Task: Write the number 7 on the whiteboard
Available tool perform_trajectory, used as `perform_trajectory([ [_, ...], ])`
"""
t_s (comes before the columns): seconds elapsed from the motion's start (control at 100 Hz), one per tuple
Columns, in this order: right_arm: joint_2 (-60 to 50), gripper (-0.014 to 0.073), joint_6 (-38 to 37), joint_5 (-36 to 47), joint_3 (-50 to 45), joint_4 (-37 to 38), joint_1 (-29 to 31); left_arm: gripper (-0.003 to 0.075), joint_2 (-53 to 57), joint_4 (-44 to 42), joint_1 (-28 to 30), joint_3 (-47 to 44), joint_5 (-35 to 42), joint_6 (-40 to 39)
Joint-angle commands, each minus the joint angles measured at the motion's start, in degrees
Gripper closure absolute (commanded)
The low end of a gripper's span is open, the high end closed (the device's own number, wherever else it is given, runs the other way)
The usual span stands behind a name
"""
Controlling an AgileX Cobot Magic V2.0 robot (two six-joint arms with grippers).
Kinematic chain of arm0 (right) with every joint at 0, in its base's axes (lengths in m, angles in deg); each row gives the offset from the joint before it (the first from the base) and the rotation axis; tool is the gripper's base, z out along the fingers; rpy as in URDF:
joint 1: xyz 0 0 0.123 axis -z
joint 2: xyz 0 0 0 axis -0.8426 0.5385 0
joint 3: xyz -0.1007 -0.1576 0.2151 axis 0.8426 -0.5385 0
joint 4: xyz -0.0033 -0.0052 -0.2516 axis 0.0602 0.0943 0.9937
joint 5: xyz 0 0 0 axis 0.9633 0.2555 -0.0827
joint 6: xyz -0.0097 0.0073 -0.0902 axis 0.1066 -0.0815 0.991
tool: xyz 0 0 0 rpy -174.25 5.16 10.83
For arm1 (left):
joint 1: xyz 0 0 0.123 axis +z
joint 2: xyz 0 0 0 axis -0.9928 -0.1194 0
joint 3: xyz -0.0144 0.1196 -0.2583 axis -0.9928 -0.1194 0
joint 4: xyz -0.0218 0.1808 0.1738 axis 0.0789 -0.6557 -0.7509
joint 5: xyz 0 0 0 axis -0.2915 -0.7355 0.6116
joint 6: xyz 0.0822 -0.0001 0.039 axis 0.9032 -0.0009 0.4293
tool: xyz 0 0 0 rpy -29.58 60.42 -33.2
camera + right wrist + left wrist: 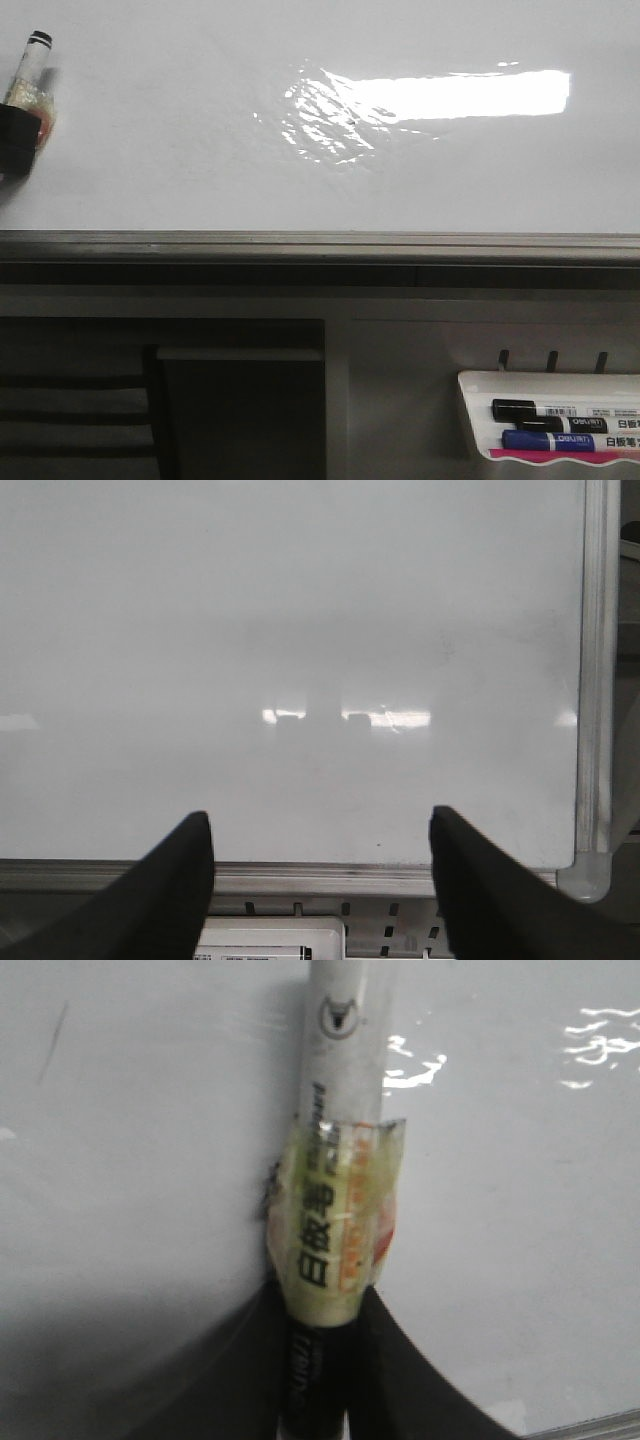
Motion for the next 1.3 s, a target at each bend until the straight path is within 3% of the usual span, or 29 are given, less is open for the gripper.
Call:
perform_trajectory([
  [0.0, 0.8, 0.0174, 0.1, 4.2, 1.3, 0.6, 0.4, 0.0741, 0.9, 0.0, -0.3, 1.8, 3.2, 0.0],
  [0.09, 0.8, 0.0175, 0.1, 3.7, 1.8, 0.6, 0.4, 0.0741, 1.4, -1.0, -0.3, 2.9, -0.7, 0.0],
  [0.27, 3.0, 0.0178, 0.7, -7.5, 7.6, -0.3, 0.3, 0.0741, 4.2, -5.5, -0.4, 9.5, -22.2, 2.1],
  [0.37, 6.6, 0.0182, 6.0, -14.5, 11.8, -6.5, -0.2, 0.0741, 5.7, -5.1, -1.7, 13.3, -32.3, 6.8],
  [0.49, 11.9, 0.0246, 19.5, -20.3, 15.8, -19.0, -0.9, 0.0741, 7.0, 0.7, -5.3, 17.6, -43.1, 18.1],
  [0.65, 18.3, 0.0323, 36.2, -22.8, 19.0, -36.6, -2.3, 0.0741, 6.9, 21.8, -11.2, 23.1, -56.2, 43.7],
  [0.77, 22.9, 0.0323, 46.7, -25.3, 20.9, -43.0, -5.4, 0.0741, 6.9, 32.2, -16.1, 24.8, -57.6, 54.2],
  [1.01, 29.9, 0.0323, 60.7, -26.1, 24.6, -43.8, -18.4, 0.0741, 4.8, 32.2, -26.1, 28.3, -57.3, 58.8],
  [1.29, 35.6, 0.0323, 65.2, -24.9, 27.8, -47.2, -26.4, 0.0741, 1.7, 32.1, -31.4, 29.5, -56.8, 58.9],
])
